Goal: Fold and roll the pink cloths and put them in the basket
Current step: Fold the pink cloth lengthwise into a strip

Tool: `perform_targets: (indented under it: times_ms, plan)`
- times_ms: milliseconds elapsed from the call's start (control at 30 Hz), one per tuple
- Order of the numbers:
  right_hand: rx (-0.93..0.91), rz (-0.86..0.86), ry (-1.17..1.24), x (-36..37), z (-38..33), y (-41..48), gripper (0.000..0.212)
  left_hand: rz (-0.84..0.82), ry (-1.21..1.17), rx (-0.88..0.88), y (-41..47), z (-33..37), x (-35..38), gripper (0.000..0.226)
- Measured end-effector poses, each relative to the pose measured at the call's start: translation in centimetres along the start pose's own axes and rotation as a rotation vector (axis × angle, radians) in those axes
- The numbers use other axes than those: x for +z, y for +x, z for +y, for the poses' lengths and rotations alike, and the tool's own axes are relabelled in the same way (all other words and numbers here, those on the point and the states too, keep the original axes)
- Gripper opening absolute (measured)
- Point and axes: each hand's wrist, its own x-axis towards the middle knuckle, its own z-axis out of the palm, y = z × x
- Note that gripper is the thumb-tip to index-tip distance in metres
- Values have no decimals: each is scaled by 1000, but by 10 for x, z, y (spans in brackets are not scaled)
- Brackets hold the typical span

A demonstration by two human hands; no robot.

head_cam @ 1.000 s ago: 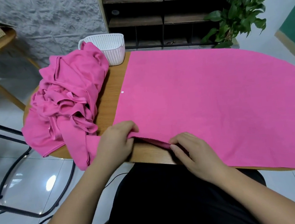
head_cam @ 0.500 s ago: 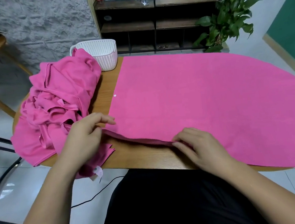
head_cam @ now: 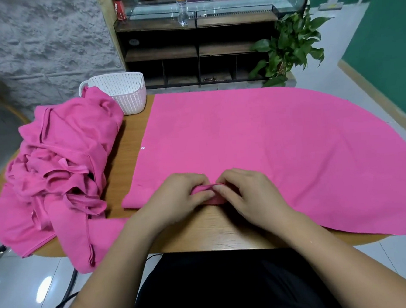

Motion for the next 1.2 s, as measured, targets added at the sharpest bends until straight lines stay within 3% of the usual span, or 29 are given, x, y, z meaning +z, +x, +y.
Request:
perform_targets:
  times_ms: [267,400,533,667,767,900,967,1033,1100,1200]
  plan:
    - [97,-114,-260,-35,50,-27,16,185,-65,-44,6,-44,-8,25]
    - [286,-18,-359,-65,87,-51,31,318,-31,-61,11,-60,-11,20]
    - [335,85,-282,-81,110,-62,32,351,-52,-63,23,-62,-9,27]
    - [393,177,-42,-86,107,-59,32,252,-228,-190,26,-57,-7,42]
    - [402,148,-12,-93,105,-57,23,39,-414,-201,19,-51,-13,50]
    - [403,-132,25,-123,91,-54,16,-134,-577,-253,5,-54,-36,48]
    - [415,-289,139,-139,79,-52,20,-225,-526,-254,-2,-53,-51,55]
    - [420,-340,186,-151,74,-44,20,-301,-496,-231,-4,-48,-62,49]
    - [391,-291,149,-158,75,-30,20,-289,-466,-241,3,-42,-71,44]
    - [309,-129,-55,-155,93,3,23,-75,-255,-220,32,-50,-81,66]
